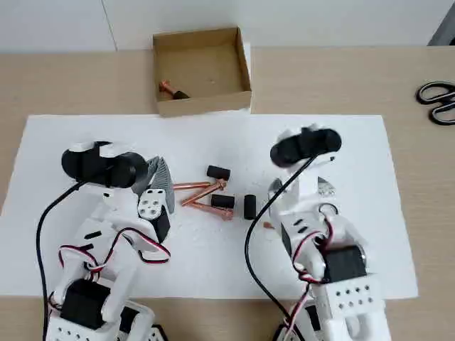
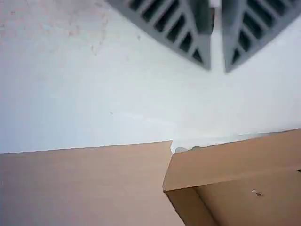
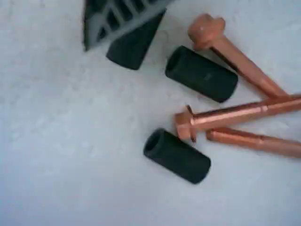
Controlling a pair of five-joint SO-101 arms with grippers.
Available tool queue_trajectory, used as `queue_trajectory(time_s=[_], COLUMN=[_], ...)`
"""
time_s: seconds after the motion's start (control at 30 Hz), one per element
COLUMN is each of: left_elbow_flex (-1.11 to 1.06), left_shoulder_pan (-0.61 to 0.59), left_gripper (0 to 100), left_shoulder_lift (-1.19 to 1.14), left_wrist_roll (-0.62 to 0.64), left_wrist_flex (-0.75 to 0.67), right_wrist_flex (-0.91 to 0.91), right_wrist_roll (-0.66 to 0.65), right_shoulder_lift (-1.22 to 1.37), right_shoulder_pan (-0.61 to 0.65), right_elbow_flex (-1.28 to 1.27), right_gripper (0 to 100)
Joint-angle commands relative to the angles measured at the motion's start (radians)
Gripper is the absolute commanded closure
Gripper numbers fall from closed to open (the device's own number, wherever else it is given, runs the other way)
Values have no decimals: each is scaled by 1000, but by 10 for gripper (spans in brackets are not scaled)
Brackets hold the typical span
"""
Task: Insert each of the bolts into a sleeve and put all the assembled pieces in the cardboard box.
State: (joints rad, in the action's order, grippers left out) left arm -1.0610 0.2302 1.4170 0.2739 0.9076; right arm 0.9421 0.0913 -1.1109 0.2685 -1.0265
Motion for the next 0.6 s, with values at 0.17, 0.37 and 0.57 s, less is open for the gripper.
queue_trajectory(time_s=[0.17, 0.37, 0.57], left_elbow_flex=[5, 5, 5], left_shoulder_pan=[0, 3, 2], left_gripper=[994, 994, 994], left_shoulder_lift=[5, 9, 9], left_wrist_roll=[0, 0, 0], left_wrist_flex=[52, 86, 84], right_wrist_flex=[68, 257, 351], right_wrist_roll=[210, 241, 304], right_shoulder_lift=[186, 421, 596], right_shoulder_pan=[13, 160, 194], right_elbow_flex=[147, 393, 509], right_gripper=[768, 768, 768])
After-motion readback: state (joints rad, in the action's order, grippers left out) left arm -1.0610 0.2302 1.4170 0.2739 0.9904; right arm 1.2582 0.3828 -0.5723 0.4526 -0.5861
